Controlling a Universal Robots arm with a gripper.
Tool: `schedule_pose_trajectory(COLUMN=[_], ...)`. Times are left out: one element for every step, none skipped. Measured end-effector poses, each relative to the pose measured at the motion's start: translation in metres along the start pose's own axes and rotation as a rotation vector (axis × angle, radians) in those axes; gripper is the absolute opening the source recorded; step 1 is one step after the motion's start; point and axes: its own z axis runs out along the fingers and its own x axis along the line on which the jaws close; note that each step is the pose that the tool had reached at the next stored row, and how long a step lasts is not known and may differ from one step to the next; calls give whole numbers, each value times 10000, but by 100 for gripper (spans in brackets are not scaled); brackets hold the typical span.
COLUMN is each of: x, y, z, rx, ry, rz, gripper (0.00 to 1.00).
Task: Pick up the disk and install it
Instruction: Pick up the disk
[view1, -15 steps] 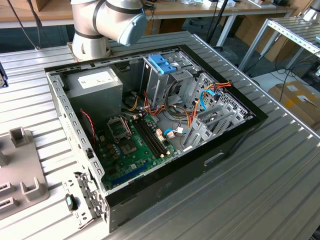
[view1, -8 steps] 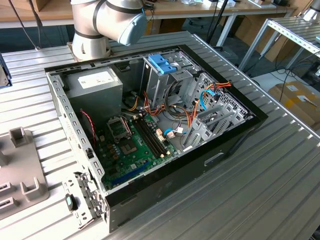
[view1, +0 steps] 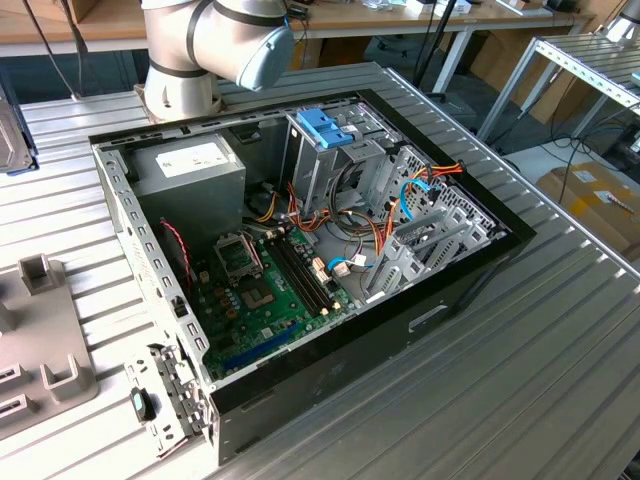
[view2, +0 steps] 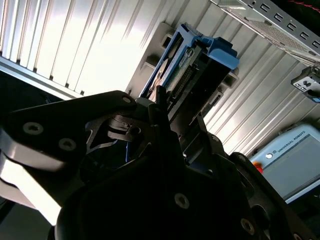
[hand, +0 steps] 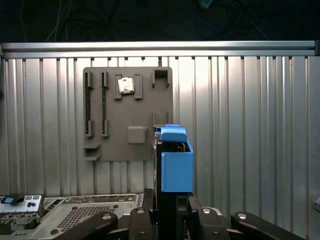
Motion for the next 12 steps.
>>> schedule_pose_trajectory(x=[0, -1, -1, -2, -2, -2, -2, -2, -2, -2, -2, -2], y=[-14, -37, -65, -88, -91, -91, -91, -91, -93, -93, -93, -95], z=[0, -1, 0, -1, -1, -1, -1, 0, -1, -1, 0, -1], rx=[0, -1, -1, 0, -1, 0, 0, 0, 0, 0, 0, 0], ry=[0, 1, 0, 1, 0, 0, 0, 0, 0, 0, 0, 0], rz=[0, 0, -1, 0, 0, 1, 1, 0, 0, 0, 0, 0], gripper=[35, 35, 35, 35, 35, 35, 35, 35, 35, 35, 35, 35])
